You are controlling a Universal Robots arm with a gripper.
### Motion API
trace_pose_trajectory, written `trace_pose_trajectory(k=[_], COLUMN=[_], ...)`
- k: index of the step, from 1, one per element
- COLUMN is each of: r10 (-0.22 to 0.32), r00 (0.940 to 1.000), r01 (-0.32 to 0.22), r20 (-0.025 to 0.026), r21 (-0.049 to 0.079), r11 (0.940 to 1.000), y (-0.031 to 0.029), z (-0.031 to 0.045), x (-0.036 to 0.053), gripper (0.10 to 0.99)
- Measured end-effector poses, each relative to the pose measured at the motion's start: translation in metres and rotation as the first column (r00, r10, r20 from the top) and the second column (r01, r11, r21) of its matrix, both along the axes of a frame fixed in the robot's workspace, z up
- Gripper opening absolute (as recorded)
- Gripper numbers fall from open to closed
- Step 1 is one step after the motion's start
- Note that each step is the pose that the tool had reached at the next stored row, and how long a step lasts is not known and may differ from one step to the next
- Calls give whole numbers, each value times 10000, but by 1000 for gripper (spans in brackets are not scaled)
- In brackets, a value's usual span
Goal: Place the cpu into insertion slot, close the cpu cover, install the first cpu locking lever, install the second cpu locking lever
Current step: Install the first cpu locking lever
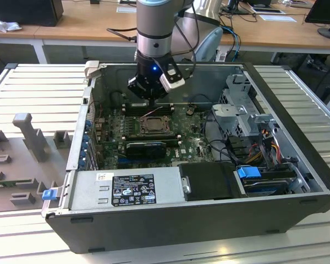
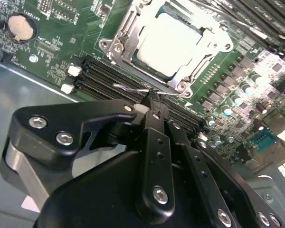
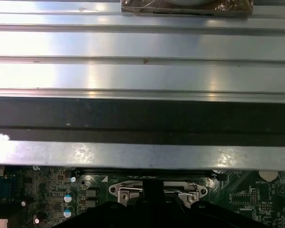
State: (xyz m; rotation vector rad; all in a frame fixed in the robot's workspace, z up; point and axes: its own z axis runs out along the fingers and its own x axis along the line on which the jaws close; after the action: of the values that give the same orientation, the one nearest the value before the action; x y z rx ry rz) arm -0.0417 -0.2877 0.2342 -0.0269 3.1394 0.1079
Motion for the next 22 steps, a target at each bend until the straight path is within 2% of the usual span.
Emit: trace_pose_trajectory(k=[3,7,16,22], r10=[123,262,559,616], r00=[9999,9997,9984,9981], r01=[-123,-262,-559,-616], r20=[-3,-1,-3,-2], r21=[-2,-1,-4,-14], r11=[9999,9997,9984,9981], y=[3,39,56,58], z=[-22,-49,-115,-227], x=[26,84,155,225], gripper=[106,106,106,106])
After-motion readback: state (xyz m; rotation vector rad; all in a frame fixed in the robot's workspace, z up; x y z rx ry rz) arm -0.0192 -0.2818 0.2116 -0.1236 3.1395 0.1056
